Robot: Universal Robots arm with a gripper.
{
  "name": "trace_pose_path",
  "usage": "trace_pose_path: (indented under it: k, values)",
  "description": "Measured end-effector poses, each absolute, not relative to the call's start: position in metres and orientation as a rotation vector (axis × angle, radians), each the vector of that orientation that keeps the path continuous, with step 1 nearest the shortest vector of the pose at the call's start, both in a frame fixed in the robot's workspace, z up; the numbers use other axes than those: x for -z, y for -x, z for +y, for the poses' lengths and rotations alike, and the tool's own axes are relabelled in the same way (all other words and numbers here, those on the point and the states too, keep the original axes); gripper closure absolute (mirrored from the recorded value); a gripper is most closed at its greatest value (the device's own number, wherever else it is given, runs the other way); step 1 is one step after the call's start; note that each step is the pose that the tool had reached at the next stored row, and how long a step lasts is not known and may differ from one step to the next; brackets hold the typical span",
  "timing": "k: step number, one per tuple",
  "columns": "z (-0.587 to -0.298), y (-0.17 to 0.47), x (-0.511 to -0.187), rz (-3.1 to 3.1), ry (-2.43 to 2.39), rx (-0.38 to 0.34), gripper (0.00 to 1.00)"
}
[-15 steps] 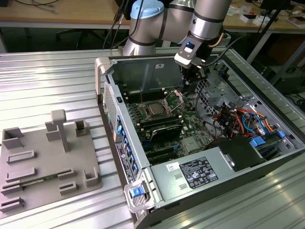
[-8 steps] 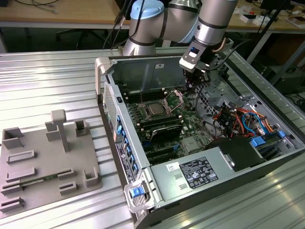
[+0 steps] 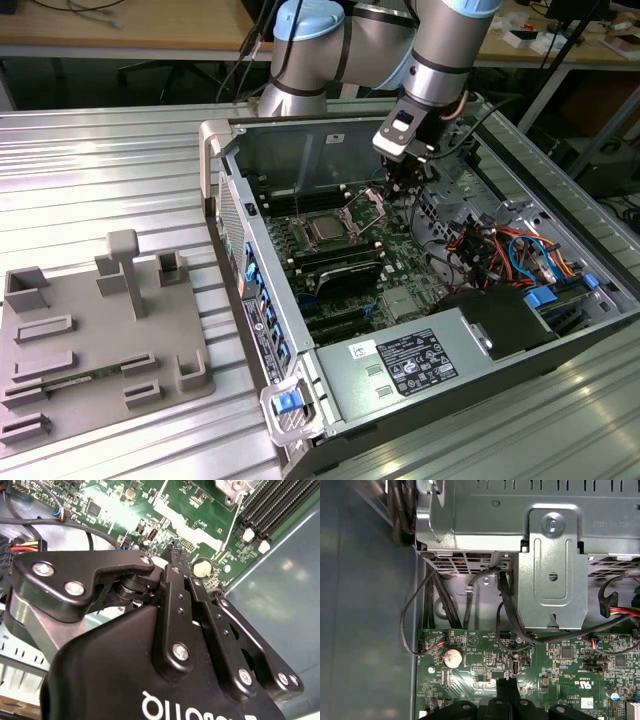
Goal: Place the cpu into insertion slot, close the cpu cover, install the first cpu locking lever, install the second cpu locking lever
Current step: 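Close the cpu cover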
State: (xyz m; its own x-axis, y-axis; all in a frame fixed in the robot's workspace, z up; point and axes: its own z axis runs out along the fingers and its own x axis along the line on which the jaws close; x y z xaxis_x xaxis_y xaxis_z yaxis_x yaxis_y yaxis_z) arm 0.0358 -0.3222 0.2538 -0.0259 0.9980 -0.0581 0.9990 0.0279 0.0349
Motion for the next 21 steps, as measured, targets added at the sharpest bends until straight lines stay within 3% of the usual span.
trace_pose_path:
  k: [21]
  values:
    - [-0.3221,-0.0261,-0.2536,2.204,-2.145,0.024,0.89]
